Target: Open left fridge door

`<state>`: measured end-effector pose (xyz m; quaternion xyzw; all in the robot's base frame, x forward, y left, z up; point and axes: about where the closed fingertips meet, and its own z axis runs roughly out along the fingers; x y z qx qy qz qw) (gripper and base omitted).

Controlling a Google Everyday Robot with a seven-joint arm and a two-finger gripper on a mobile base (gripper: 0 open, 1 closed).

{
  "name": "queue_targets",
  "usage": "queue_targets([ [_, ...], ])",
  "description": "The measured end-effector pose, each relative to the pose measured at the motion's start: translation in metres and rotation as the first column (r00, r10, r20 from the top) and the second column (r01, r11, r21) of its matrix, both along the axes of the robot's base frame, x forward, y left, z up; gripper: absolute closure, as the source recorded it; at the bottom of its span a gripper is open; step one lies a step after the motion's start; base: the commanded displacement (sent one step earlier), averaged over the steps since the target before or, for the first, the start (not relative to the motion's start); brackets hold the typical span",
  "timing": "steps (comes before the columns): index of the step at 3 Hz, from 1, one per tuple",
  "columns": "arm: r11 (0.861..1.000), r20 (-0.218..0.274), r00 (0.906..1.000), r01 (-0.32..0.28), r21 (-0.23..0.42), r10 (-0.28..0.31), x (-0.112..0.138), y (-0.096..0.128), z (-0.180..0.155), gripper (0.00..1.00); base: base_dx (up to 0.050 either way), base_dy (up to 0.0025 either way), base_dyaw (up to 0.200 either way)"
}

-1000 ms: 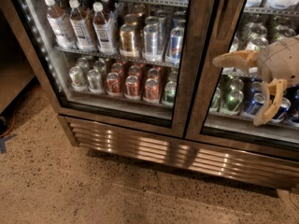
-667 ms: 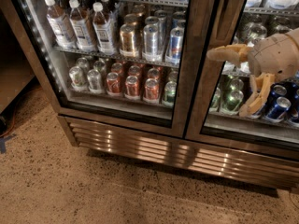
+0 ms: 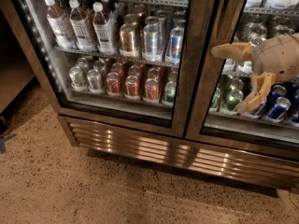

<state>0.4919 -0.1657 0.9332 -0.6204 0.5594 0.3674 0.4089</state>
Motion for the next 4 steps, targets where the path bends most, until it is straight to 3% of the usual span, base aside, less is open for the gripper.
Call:
queue_targets([
  [2, 0.986, 0.037, 0.9873, 0.151, 0.071, -0.154, 0.011, -0.008, 0.007, 0.00, 0.000, 0.00000, 0.000],
  [4, 0.985, 0.065, 0.9851, 0.154, 0.079, -0.159, 0.011, -0.009, 0.026, 0.00, 0.000, 0.00000, 0.000],
])
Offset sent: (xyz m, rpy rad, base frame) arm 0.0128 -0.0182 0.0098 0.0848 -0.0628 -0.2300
